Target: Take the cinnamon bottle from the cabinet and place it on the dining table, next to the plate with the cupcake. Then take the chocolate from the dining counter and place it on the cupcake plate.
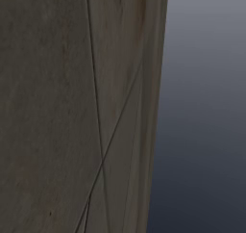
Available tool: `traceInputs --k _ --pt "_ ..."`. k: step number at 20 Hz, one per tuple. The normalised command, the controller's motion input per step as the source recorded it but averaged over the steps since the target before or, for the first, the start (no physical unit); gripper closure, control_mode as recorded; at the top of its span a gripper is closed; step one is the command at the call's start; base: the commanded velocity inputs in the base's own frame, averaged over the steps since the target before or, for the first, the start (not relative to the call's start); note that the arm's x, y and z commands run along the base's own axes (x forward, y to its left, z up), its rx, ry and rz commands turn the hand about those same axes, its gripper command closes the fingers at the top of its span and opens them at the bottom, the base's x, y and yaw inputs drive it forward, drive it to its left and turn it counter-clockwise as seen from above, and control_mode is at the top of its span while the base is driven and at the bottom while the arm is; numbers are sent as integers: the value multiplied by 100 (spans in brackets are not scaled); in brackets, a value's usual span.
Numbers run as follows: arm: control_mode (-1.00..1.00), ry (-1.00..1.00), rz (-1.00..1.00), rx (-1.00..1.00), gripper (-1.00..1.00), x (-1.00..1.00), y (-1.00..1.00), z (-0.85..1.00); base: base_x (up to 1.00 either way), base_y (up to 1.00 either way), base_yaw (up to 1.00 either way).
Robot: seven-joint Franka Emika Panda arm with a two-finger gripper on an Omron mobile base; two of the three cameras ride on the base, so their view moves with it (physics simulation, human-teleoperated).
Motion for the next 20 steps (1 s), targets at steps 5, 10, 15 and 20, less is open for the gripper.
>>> traceInputs --k 5,10,15,20 --pt "-100 -2 9 5 100 -100 -30 -2 0 0 0" --pt "-100 -11 11 11 100 -99 -42 -1 0 0 0" --pt "-100 0 6 4 100 -58 -22 -7 0 0 0" --pt "-100 4 0 1 100 -25 -1 -15 0 0 0"
